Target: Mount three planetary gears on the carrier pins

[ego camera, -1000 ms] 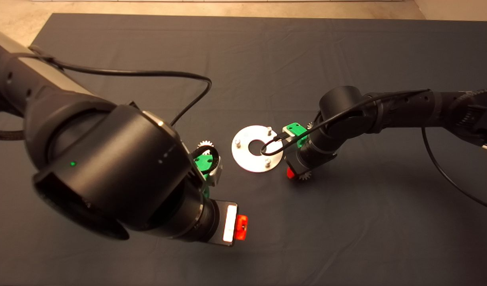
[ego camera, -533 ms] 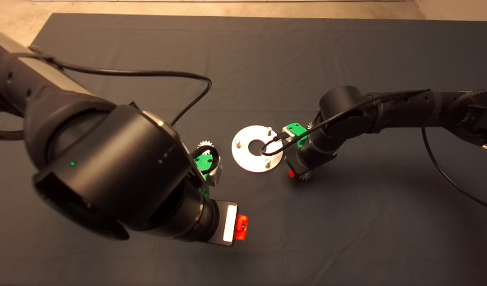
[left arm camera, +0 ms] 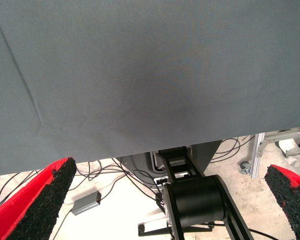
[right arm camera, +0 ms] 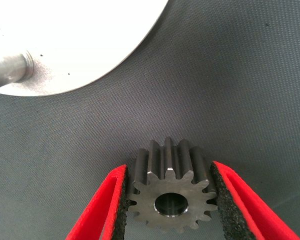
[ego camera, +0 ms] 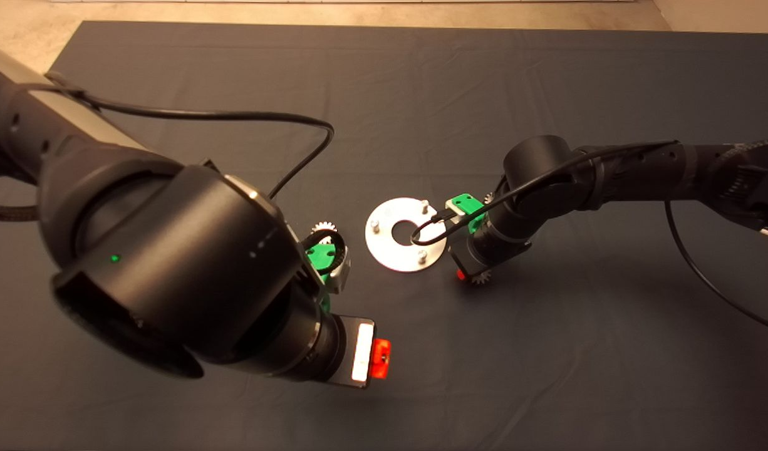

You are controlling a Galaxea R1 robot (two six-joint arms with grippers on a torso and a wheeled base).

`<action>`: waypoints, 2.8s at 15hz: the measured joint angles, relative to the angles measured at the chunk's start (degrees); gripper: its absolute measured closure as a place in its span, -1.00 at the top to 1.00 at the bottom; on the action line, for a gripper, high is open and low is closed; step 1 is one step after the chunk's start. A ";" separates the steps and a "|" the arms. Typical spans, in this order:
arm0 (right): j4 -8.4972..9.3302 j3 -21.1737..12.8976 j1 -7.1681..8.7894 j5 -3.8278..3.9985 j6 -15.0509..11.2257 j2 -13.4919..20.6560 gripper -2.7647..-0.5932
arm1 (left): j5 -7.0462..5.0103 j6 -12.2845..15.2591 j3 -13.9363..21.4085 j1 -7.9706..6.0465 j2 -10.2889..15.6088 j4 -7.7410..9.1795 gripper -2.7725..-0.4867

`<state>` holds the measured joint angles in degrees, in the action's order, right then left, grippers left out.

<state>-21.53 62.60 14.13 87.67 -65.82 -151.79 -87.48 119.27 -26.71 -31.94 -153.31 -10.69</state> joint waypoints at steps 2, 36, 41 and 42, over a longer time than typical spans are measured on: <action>0.04 -0.01 0.01 0.00 -0.02 0.00 -0.53 | 0.02 0.00 0.00 -0.02 0.00 0.00 1.00; 2.33 6.41 7.80 0.20 -0.26 -12.52 -0.54 | 0.00 -0.01 0.00 -0.02 0.00 -0.02 1.00; 2.51 6.47 7.80 0.17 -0.26 -12.69 -0.54 | 0.02 -0.01 0.00 -0.02 0.00 -0.02 1.00; 2.54 6.47 7.80 0.17 -0.26 -12.69 -0.54 | 0.02 -0.01 0.00 -0.02 0.00 -0.02 1.00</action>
<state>-18.99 69.07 21.93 87.85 -66.07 -164.48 -87.46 119.26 -26.71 -31.96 -153.31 -10.72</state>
